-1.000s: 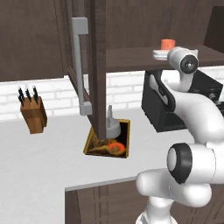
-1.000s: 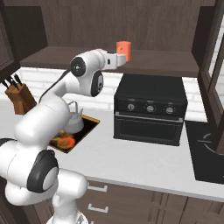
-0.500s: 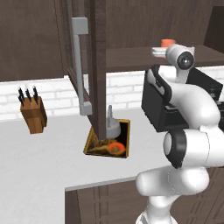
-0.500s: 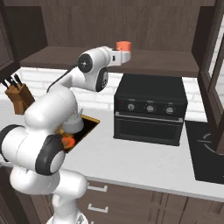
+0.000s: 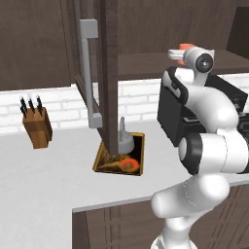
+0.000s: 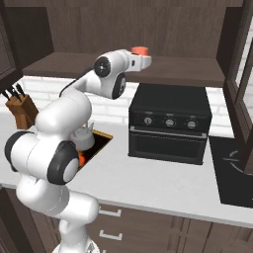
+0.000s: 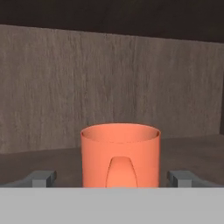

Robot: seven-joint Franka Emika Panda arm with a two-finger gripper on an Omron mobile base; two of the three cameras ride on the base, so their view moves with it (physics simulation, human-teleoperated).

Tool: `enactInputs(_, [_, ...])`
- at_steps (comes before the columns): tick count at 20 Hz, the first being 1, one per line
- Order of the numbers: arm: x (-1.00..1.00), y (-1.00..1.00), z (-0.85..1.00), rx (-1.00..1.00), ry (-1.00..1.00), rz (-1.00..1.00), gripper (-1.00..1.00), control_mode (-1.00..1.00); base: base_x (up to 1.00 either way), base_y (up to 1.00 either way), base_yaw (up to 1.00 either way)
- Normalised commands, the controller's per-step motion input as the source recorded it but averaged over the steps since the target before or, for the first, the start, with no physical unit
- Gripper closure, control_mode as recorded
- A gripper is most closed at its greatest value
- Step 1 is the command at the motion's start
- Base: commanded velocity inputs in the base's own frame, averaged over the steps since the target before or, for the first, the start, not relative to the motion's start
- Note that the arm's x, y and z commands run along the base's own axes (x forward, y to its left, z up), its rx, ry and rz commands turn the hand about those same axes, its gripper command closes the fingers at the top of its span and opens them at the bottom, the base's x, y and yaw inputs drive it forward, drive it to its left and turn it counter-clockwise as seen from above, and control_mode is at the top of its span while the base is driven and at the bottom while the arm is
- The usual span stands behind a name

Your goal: Pick the kettle from the counter and place it on the tray. Then pick the mug from the cabinet and place it on the tray. Then close the cabinet doors.

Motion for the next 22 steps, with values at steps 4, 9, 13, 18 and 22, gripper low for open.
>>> enactInputs(4, [0.07,-0.26,0.0,0.05,0.0,0.0,-1.0,-1.0,0.0,0.0,0.0])
enactInputs(9, [0.0,-0.23,0.0,0.03,0.0,0.0,1.0,-1.0,0.0,0.0,0.0])
enactInputs(13, [0.0,-0.12,0.0,0.04,-0.04,0.0,1.0,-1.0,0.0,0.0,0.0])
enactInputs(18, [0.0,-0.01,0.0,0.0,-0.01,0.0,1.0,-1.0,0.0,0.0,0.0])
enactInputs(22, [-0.08,0.0,-0.01,0.0,0.0,0.0,1.0,-1.0,0.0,0.0,0.0])
